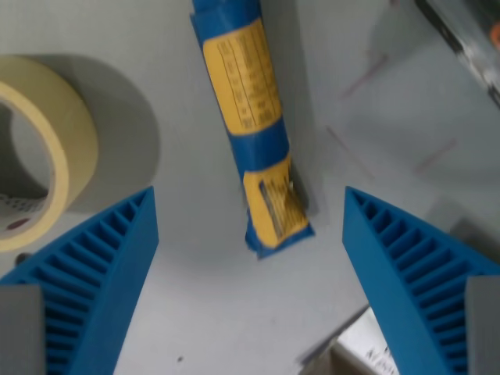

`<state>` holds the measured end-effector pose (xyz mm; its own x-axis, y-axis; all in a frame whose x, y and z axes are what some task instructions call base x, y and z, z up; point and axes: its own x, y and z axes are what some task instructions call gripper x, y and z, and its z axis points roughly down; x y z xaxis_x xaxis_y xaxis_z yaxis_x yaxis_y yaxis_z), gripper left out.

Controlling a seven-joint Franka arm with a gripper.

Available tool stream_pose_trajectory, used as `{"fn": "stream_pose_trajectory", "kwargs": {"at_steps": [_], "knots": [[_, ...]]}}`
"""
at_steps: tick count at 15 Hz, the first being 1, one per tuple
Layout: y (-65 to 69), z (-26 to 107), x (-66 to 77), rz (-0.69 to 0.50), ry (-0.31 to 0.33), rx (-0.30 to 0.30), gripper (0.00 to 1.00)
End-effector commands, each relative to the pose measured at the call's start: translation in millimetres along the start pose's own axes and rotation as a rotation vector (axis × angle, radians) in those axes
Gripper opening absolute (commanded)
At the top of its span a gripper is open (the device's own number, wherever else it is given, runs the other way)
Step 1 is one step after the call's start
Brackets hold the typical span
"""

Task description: Move above the blue bag

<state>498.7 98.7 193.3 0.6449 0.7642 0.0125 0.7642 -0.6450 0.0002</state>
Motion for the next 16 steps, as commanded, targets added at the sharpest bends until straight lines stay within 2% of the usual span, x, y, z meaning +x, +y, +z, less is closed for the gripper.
{"fn": "stream_pose_trajectory", "kwargs": {"at_steps": [1,8,16], "knots": [[4.8,5.5,10.8,-0.182,0.021,0.045,1.00],[6.0,17.9,17.9,-0.176,0.021,0.042,1.00],[6.8,21.7,20.3,-0.142,0.017,0.041,1.00]]}}
